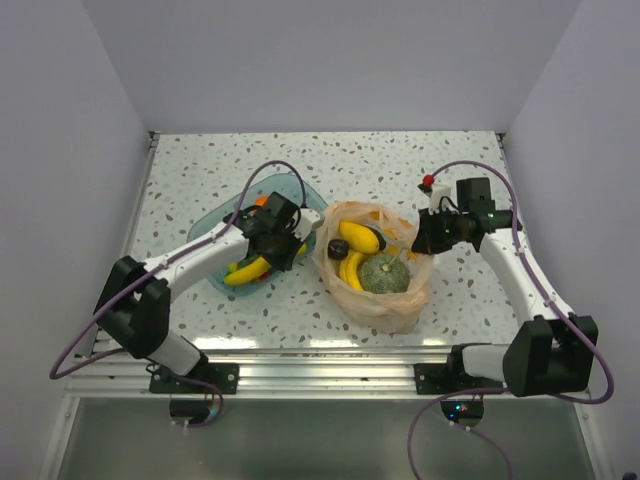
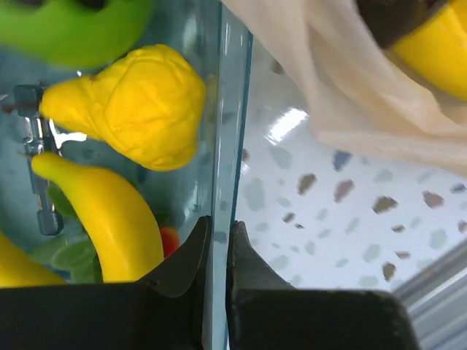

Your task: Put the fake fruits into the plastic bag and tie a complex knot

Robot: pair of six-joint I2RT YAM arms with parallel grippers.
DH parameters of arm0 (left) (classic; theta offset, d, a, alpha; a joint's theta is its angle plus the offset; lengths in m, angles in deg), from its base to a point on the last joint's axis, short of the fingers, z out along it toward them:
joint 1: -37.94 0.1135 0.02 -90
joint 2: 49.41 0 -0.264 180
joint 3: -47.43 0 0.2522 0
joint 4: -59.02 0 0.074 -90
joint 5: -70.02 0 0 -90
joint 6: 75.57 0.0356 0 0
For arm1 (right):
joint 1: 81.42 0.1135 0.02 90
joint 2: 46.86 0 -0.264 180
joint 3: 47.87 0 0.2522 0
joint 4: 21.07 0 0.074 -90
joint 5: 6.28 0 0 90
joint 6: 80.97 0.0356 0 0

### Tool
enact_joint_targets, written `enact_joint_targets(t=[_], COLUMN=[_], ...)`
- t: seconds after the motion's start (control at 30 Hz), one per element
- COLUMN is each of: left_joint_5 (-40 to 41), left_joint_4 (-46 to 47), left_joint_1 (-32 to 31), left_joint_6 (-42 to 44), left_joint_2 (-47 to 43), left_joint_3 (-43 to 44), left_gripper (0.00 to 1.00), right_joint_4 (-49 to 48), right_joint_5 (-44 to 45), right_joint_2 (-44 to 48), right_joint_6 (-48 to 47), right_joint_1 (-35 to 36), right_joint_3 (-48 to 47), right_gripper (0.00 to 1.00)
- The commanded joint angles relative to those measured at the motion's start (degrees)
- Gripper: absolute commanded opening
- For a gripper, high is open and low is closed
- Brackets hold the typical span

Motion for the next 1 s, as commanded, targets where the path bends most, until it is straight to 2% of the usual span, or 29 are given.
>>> enact_joint_targets(t=[0.0,0.13,0.17,0.37,0.57,0.67,0.73,0.77,0.8,0.83,0.87,0.93,0.97], left_joint_5=[8.89,11.27,11.44,13.20,14.35,14.44,12.00,10.06,8.65,3.50,0.75,-10.22,-14.18], left_joint_4=[2.58,1.87,1.96,1.61,3.63,4.25,5.04,5.13,6.61,7.49,8.37,10.75,11.10], left_joint_1=[5.30,11.88,15.21,26.56,33.68,34.66,34.66,34.66,34.66,34.58,34.58,34.58,34.58], left_joint_6=[2.19,3.69,3.61,-0.96,-4.39,-3.96,-3.95,-2.91,-2.55,-0.72,1.30,3.59,6.39], left_joint_2=[0.96,0.61,0.70,5.35,8.69,9.22,8.35,6.69,5.63,4.31,1.69,-0.96,-3.06], left_joint_3=[1.78,3.36,3.80,8.55,10.84,11.54,11.98,12.16,11.90,11.81,11.72,11.10,10.93], left_gripper=[0.00,0.00,0.00,0.00,0.00,0.00,0.10,0.24,0.30,0.41,0.68,0.92,1.00], right_joint_4=[0.15,0.15,-0.20,-1.17,-1.08,-1.17,-1.26,-1.43,-1.43,-1.43,-1.43,-1.26,-1.17], right_joint_5=[-0.12,-0.74,-0.92,-1.27,-2.32,-1.71,-1.71,-1.71,-1.88,-2.15,-2.32,-2.33,-2.33], right_joint_2=[-0.77,-2.70,-3.14,-4.99,-5.43,-7.09,-8.24,-9.46,-10.08,-10.96,-12.27,-13.86,-14.65], right_joint_6=[-0.93,-1.64,-1.55,-1.29,-2.51,-3.30,-4.09,-4.36,-4.54,-5.32,-5.59,-6.29,-6.56], right_joint_1=[0.25,0.34,0.34,0.34,0.60,1.22,1.83,2.10,2.27,2.71,3.06,3.94,4.21], right_joint_3=[-1.77,-2.74,-2.91,-3.79,-4.06,-4.67,-5.46,-5.81,-6.25,-7.39,-8.01,-10.20,-10.91], right_gripper=[0.00,0.00,0.00,0.00,0.00,0.00,0.00,0.00,0.01,0.01,0.02,0.02,0.03])
